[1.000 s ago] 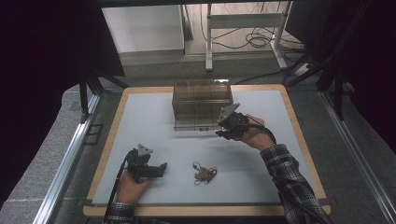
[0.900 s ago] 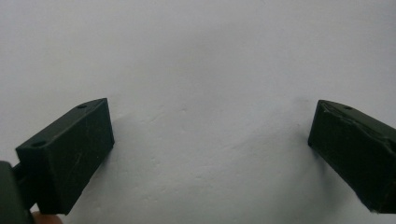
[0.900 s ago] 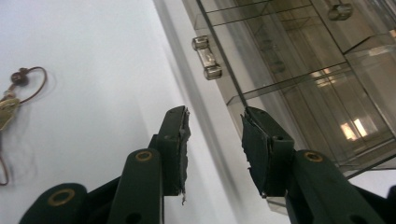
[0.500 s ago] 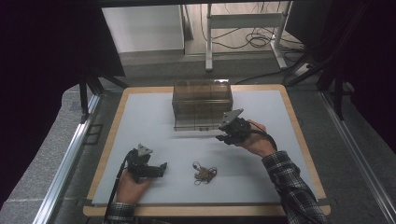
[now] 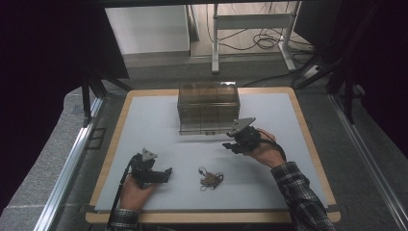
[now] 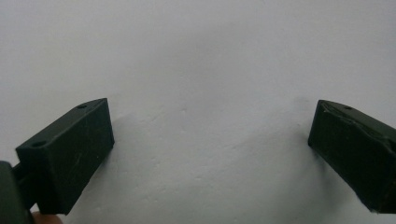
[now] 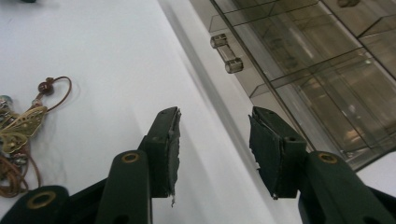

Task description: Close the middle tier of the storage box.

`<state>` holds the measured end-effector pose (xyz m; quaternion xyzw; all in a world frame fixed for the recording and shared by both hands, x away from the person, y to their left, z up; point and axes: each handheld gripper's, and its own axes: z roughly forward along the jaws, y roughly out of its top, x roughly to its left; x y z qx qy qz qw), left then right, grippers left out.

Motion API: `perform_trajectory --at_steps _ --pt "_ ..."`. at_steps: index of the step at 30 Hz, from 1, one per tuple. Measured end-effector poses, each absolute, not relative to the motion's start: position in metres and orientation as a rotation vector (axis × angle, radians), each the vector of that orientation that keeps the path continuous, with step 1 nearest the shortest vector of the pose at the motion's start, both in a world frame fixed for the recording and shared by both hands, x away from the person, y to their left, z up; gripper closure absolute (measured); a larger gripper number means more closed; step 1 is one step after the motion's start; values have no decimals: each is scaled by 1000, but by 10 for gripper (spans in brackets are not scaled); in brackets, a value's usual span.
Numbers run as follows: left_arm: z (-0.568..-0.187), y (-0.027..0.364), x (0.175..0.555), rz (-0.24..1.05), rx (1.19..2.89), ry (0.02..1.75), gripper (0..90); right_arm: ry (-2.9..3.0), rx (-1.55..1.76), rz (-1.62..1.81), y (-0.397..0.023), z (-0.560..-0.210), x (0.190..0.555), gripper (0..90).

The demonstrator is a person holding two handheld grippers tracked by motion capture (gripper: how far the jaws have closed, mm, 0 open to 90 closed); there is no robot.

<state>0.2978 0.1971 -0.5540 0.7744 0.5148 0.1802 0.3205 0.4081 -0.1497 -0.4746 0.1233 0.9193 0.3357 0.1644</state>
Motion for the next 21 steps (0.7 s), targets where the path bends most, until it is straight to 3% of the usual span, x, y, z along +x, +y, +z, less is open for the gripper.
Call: perform_trajectory --at_steps 21 --pt "-554 197 298 474 2035 1353 7 2618 443 983 -152 -487 397 463"
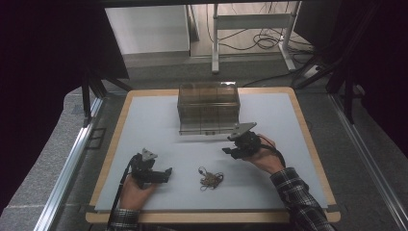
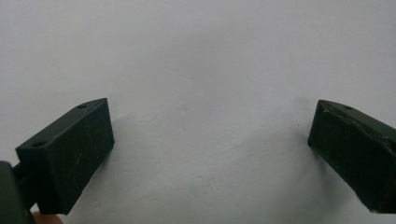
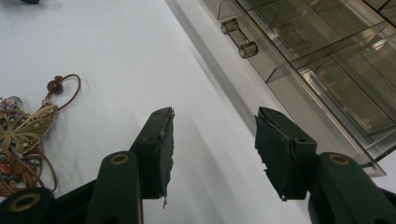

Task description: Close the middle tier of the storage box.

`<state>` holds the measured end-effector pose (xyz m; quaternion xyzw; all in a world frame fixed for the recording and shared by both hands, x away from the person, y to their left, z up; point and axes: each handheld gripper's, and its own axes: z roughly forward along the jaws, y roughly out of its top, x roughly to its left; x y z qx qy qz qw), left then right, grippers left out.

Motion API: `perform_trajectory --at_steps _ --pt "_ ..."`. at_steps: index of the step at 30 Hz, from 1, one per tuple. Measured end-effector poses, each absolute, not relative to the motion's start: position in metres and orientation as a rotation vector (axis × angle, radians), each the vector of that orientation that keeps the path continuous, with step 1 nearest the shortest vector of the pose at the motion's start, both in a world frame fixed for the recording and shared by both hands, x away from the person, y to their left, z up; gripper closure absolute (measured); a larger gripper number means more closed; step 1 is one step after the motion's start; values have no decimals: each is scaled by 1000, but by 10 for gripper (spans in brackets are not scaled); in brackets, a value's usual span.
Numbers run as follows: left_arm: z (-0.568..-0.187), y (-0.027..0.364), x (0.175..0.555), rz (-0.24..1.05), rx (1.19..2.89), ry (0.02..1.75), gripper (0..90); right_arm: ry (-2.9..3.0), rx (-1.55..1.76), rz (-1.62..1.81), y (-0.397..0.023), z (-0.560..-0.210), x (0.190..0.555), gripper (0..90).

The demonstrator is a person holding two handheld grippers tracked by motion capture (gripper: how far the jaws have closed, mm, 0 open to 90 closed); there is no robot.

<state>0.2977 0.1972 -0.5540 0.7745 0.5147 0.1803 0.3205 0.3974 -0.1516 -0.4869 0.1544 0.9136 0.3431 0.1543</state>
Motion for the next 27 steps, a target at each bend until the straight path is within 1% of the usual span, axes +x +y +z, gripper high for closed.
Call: perform_trajectory --at_steps 7,18,27 --pt "-554 197 298 474 2035 1353 7 2623 475 1004 -155 -487 394 459" --pt "-554 197 298 474 2035 1352 7 2631 481 1015 -150 -488 386 374" --pt "-554 197 298 477 2038 1349 8 2645 460 1045 -144 -486 376 374"
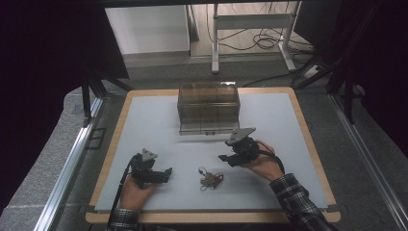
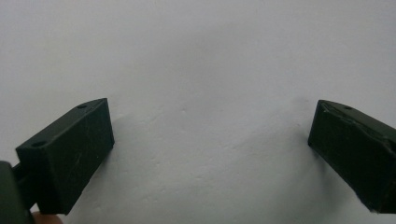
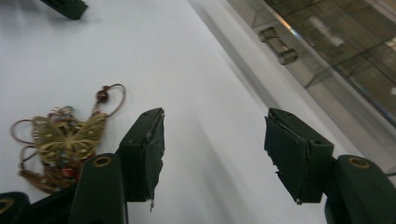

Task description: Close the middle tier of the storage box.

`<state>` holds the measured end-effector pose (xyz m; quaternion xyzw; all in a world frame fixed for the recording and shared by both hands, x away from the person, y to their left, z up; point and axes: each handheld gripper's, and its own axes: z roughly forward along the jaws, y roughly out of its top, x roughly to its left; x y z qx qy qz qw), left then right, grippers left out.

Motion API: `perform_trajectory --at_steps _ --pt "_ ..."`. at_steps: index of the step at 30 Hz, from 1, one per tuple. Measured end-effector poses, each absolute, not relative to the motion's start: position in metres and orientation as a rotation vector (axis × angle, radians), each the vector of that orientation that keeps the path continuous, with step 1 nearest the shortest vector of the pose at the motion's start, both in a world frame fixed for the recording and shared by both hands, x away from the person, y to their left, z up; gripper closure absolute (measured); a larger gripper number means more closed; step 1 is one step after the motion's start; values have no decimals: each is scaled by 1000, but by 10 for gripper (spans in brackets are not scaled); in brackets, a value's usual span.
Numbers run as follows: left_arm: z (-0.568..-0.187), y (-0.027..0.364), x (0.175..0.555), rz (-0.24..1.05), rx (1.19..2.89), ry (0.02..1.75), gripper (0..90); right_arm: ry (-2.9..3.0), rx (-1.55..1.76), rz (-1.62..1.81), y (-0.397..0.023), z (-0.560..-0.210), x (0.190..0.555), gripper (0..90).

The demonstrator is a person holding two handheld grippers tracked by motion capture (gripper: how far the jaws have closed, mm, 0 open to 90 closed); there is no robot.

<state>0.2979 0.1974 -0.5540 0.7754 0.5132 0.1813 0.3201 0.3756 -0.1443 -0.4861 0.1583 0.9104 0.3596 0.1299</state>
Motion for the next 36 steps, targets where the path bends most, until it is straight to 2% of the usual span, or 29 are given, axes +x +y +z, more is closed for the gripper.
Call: perform_trajectory --at_steps 36 --pt "-554 197 298 475 2035 1352 7 2790 341 1083 -128 -502 330 395"
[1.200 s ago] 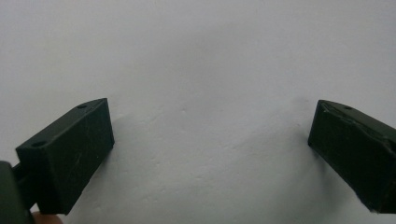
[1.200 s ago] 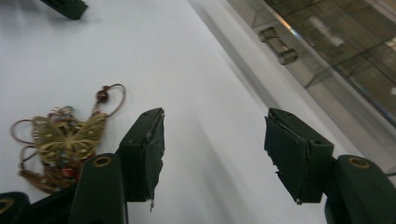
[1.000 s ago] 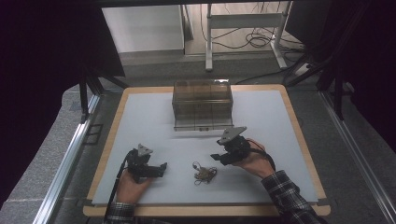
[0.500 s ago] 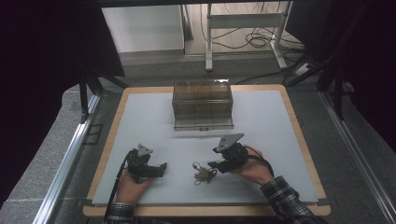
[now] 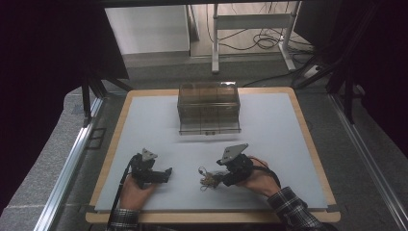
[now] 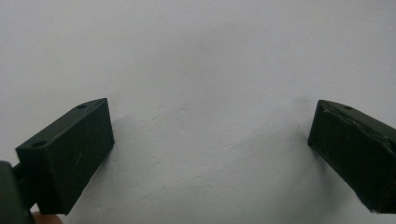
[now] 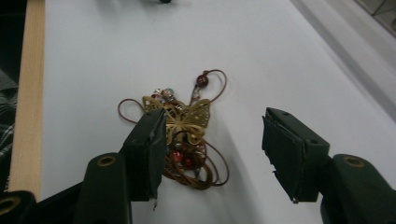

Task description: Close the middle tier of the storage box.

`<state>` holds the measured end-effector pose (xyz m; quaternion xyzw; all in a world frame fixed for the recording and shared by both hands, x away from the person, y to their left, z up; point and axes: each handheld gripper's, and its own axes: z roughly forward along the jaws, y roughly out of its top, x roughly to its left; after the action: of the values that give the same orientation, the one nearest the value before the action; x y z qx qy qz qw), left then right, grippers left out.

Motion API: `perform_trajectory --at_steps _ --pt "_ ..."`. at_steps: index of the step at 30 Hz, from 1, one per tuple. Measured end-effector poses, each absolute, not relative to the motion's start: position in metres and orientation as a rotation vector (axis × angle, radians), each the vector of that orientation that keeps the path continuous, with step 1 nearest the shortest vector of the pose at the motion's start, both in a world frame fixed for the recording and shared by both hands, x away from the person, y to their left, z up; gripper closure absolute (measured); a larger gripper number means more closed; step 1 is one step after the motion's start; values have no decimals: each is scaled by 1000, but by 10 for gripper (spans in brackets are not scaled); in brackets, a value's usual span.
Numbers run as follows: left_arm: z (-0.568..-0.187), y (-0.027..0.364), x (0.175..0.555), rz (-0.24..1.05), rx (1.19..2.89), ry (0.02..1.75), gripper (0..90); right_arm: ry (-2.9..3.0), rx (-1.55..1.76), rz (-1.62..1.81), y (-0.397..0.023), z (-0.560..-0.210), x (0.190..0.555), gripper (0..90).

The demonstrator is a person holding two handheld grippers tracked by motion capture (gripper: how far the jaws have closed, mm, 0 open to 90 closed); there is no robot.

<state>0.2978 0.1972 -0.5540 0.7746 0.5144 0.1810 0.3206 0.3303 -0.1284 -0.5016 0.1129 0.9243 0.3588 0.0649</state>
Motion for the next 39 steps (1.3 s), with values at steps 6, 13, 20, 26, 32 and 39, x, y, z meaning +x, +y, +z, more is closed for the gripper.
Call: perform_trajectory --at_steps 6,13,20,26,32,39 --pt "-554 197 298 474 2036 1352 7 2825 311 1077 -124 -508 325 393" --pt "-554 197 298 474 2036 1352 7 2858 288 1033 -119 -516 323 393" --pt "-554 197 298 474 2035 1352 7 2882 279 972 -117 -523 322 486" --pt "-554 197 298 474 2035 1352 8 2888 286 958 -119 -521 324 648" --pt "-554 197 298 475 2035 1352 7 2885 283 924 -121 -519 325 790" --pt "-554 197 298 475 2034 1352 7 2861 270 893 -120 -516 324 806"
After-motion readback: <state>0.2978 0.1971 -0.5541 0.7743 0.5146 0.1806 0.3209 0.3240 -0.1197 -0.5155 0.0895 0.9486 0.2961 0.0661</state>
